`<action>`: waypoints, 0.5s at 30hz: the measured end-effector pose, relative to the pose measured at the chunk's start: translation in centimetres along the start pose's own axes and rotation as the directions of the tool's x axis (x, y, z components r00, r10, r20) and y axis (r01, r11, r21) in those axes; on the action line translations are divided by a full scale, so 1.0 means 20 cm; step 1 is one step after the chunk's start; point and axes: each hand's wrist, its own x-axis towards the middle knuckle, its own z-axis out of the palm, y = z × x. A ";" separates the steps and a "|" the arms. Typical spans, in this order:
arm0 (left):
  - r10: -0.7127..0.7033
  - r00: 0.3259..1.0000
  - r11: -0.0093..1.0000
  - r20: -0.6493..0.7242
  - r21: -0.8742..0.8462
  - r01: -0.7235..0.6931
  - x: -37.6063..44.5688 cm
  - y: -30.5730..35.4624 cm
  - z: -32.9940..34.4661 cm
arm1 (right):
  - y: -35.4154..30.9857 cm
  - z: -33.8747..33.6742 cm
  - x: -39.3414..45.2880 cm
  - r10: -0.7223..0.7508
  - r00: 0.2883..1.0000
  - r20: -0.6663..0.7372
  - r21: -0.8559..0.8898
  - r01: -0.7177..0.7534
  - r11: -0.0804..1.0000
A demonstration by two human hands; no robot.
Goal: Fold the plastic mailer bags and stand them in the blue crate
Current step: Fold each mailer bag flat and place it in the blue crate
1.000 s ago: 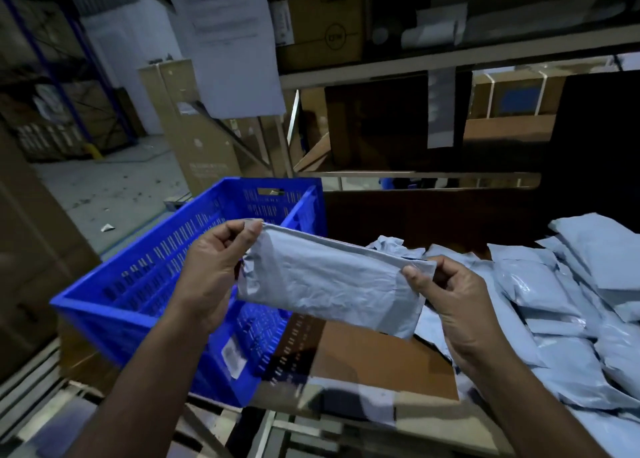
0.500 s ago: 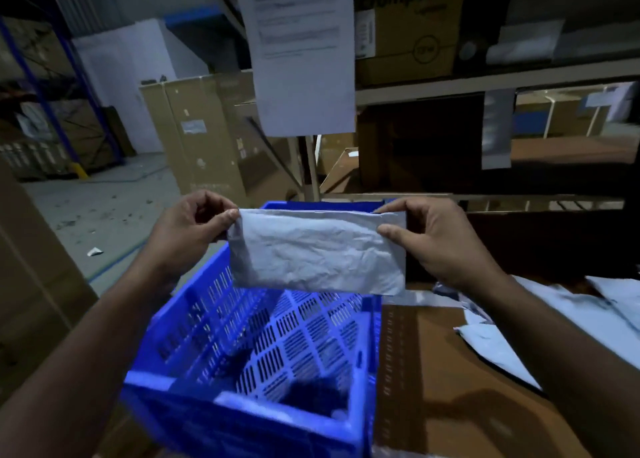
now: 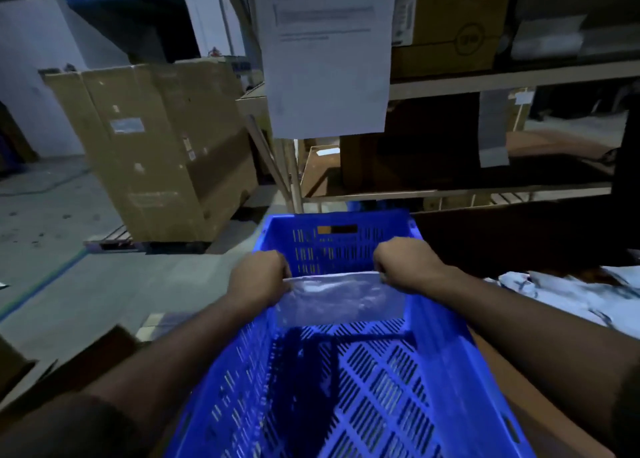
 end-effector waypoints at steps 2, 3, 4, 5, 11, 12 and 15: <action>0.022 1.000 0.995 -0.003 0.103 -0.021 0.08 0.03 0.06 | -0.02 0.06 0.05 0.002 0.999 0.037 -0.065 0.000 0.998; 0.017 1.000 0.992 0.011 0.128 -0.018 0.11 0.04 0.08 | -0.03 0.08 0.08 0.013 0.998 0.060 -0.074 -0.009 0.997; 0.004 0.999 0.992 0.034 0.129 -0.009 0.15 0.05 0.10 | -0.03 0.10 0.11 0.029 0.996 0.080 -0.071 -0.023 0.997; -0.002 0.998 0.992 0.066 0.123 -0.006 0.18 0.06 0.12 | -0.04 0.12 0.14 0.048 0.994 0.097 -0.068 -0.042 0.997; 0.009 0.992 0.982 0.127 0.186 -0.033 0.36 0.09 0.17 | -0.07 0.16 0.29 0.163 0.984 0.072 -0.093 -0.156 0.983; 0.008 0.992 0.980 0.127 0.195 -0.033 0.39 0.09 0.18 | -0.07 0.16 0.32 0.176 0.982 0.063 -0.088 -0.170 0.982; 0.016 0.991 0.981 0.129 0.188 -0.040 0.45 0.12 0.19 | -0.09 0.19 0.37 0.202 0.979 0.027 -0.076 -0.199 0.977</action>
